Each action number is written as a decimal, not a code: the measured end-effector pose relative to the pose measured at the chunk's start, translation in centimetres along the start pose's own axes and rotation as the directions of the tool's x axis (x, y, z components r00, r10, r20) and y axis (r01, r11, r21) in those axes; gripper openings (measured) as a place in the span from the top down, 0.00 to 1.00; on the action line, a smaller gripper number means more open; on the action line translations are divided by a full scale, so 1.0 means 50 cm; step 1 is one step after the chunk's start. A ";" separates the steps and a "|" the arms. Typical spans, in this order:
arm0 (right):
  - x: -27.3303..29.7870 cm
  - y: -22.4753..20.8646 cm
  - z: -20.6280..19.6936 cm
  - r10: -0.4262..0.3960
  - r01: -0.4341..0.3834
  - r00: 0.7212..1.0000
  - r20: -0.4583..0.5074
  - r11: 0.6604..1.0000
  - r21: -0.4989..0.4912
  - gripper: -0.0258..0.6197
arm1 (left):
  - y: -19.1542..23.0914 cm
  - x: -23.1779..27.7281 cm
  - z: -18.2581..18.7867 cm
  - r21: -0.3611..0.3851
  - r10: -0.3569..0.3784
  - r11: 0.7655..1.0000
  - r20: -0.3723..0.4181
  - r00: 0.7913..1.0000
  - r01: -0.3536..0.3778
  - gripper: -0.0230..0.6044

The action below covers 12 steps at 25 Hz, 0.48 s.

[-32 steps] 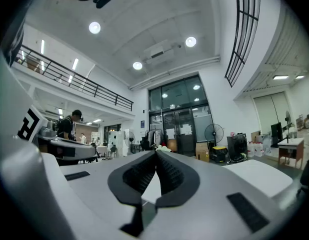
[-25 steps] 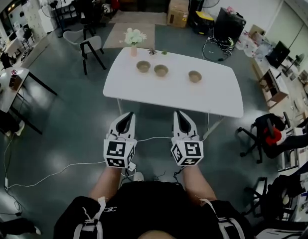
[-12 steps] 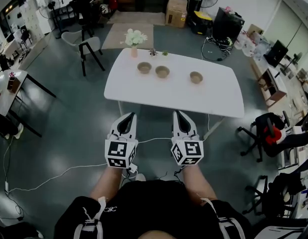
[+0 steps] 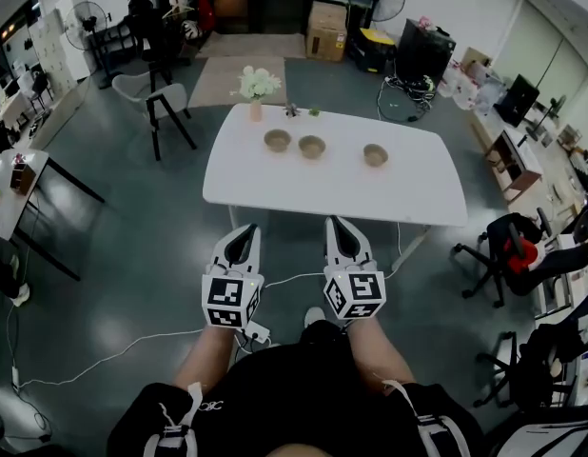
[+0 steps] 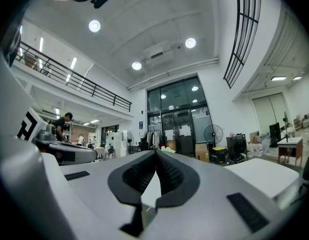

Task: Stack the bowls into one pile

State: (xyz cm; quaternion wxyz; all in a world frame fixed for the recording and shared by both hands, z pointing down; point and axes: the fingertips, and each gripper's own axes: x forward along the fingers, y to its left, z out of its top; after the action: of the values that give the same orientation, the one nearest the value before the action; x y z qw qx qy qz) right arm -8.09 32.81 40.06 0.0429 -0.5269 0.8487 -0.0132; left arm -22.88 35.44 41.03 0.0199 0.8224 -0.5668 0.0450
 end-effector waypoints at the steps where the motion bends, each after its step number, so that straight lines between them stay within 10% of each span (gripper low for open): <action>1: 0.006 0.003 -0.002 0.001 -0.001 1.000 0.000 1.000 -0.002 0.94 | 0.006 0.001 -0.002 -0.001 0.003 1.000 -0.002 1.000 -0.003 0.94; 12: 0.171 -0.058 -0.026 0.017 -0.017 1.000 0.002 1.000 0.008 0.94 | 0.078 0.148 0.000 0.021 0.022 1.000 -0.003 1.000 -0.022 0.94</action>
State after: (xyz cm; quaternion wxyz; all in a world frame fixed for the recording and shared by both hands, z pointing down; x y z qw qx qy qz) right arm -9.38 23.82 41.06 0.0460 -0.5195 0.8531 -0.0156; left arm -23.93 27.17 41.70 0.0118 0.8162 -0.5753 0.0525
